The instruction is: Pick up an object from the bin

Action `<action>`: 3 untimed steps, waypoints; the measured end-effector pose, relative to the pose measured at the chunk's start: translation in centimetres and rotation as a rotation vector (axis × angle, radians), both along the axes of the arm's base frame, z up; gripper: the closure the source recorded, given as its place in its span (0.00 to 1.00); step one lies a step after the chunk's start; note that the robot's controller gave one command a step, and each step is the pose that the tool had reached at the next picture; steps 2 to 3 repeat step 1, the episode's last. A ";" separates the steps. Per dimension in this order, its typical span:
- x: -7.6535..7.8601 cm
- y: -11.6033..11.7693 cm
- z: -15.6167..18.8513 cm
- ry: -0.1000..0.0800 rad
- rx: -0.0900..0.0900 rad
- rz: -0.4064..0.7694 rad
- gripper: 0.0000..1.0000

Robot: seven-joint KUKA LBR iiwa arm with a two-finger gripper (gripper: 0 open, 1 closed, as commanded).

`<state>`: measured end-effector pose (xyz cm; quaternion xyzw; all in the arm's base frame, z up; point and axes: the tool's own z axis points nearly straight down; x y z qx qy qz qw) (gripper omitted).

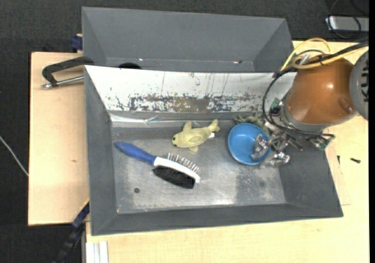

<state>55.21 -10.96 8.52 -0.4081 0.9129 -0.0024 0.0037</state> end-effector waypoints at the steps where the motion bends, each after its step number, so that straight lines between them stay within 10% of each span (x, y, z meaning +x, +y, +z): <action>1: -0.9 1.8 13.4 -0.005 0.001 -0.006 1.00; 3: -0.9 1.8 13.4 -0.005 0.001 -0.006 1.00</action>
Offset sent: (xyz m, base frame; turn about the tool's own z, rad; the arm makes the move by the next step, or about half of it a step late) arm -0.0116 0.0168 0.1277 0.0052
